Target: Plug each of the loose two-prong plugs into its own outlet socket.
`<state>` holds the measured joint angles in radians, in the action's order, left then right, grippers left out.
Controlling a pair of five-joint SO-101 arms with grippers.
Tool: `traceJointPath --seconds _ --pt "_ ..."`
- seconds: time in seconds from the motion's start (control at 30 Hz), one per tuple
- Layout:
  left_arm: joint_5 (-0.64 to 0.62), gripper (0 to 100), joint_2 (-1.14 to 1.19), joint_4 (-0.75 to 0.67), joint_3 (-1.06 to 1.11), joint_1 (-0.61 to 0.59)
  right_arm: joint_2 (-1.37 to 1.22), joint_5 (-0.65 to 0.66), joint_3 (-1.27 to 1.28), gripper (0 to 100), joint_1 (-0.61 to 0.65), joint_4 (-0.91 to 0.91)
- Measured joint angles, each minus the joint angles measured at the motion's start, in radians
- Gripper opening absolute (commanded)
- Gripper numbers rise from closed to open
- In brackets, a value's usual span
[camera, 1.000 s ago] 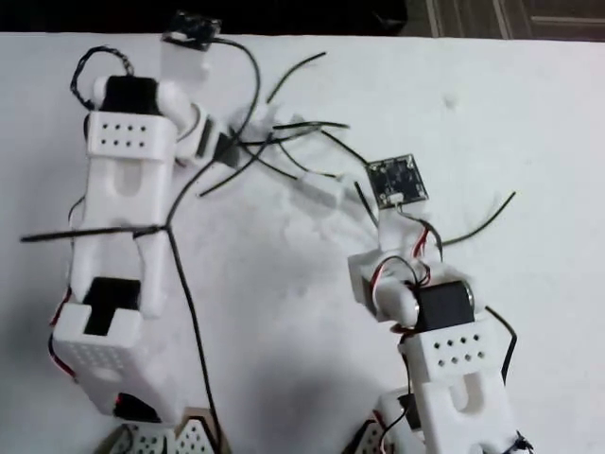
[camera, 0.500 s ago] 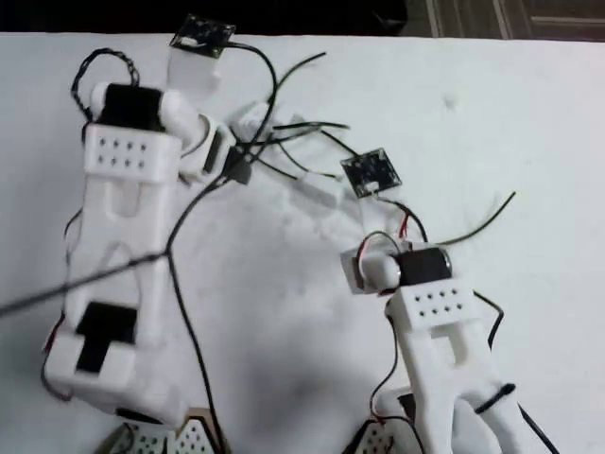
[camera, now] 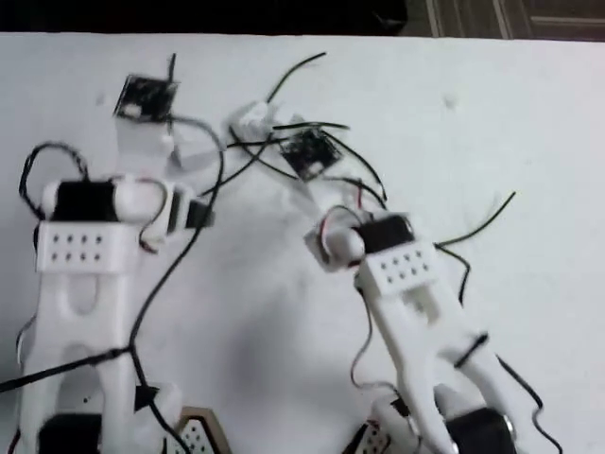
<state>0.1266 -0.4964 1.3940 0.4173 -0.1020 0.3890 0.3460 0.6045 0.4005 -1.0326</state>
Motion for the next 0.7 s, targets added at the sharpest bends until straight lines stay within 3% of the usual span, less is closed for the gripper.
traceJointPath --seconds 0.4,0.7 --pt "0.072 31 -0.209 -0.269 0.509 -0.101 -0.485 0.061 -0.381 32.3 0.035 0.015" --pt "0.094 30 -0.227 -0.388 0.669 -0.101 -0.766 0.061 -0.631 32.3 0.034 0.015"
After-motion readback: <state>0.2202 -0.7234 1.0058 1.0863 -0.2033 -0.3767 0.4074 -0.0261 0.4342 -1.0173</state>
